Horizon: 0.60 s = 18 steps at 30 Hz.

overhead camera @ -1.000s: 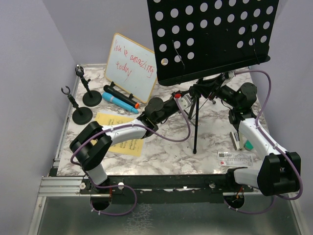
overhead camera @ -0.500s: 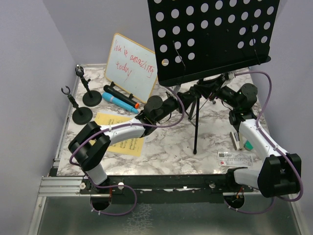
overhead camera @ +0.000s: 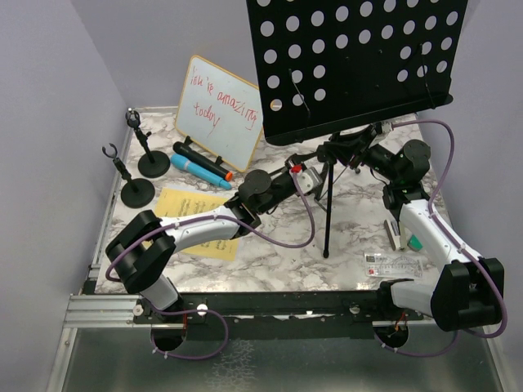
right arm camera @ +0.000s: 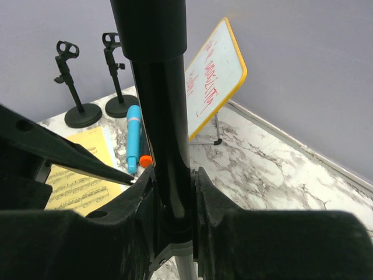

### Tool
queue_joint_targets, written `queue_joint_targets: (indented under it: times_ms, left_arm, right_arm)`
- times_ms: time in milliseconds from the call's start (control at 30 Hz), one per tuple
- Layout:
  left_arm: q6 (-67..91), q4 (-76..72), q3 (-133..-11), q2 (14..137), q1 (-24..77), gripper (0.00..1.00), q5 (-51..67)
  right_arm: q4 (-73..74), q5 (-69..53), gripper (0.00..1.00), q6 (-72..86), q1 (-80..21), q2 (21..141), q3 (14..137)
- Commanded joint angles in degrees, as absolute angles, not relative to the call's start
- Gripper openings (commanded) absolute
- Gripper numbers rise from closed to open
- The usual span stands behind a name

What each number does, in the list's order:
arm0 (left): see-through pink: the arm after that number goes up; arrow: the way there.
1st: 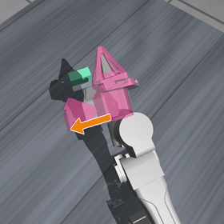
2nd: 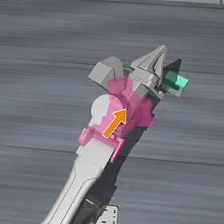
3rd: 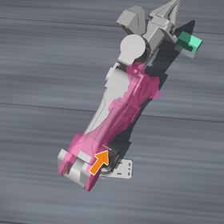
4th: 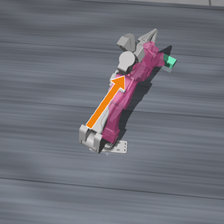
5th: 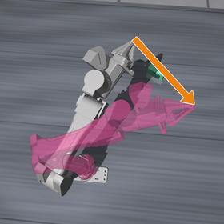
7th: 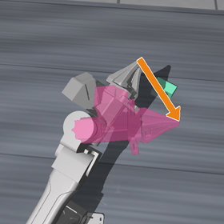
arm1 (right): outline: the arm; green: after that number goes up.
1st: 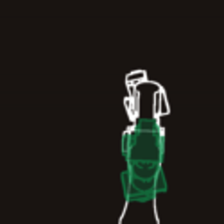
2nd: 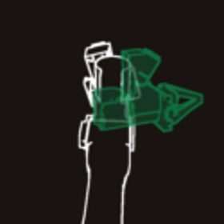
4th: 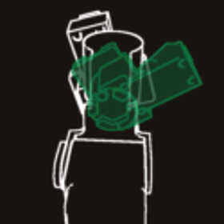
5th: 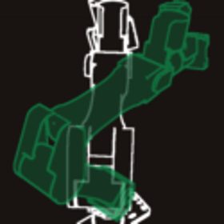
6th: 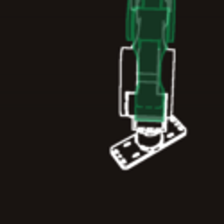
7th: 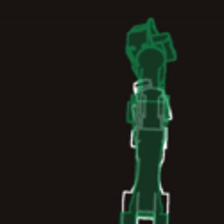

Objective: Pack up the instrument practice props
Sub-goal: Unscrew the knob on the music stand.

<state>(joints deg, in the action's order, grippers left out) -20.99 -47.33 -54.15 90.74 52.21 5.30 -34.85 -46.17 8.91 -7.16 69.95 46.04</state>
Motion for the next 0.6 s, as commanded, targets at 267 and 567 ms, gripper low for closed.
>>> queue_joint_targets:
  times_ms: [267,567]
  left_arm:
    - [-43.33,-48.04,-55.46,92.60,53.79,0.58,4.71]
    - [-46.49,-46.76,-57.77,94.22,53.79,0.55,4.35]
  right_arm:
    - [-28.33,-49.67,0.01,8.43,-7.47,69.69,44.02]
    - [-27.77,-49.99,0.01,8.17,-7.47,69.33,43.96]
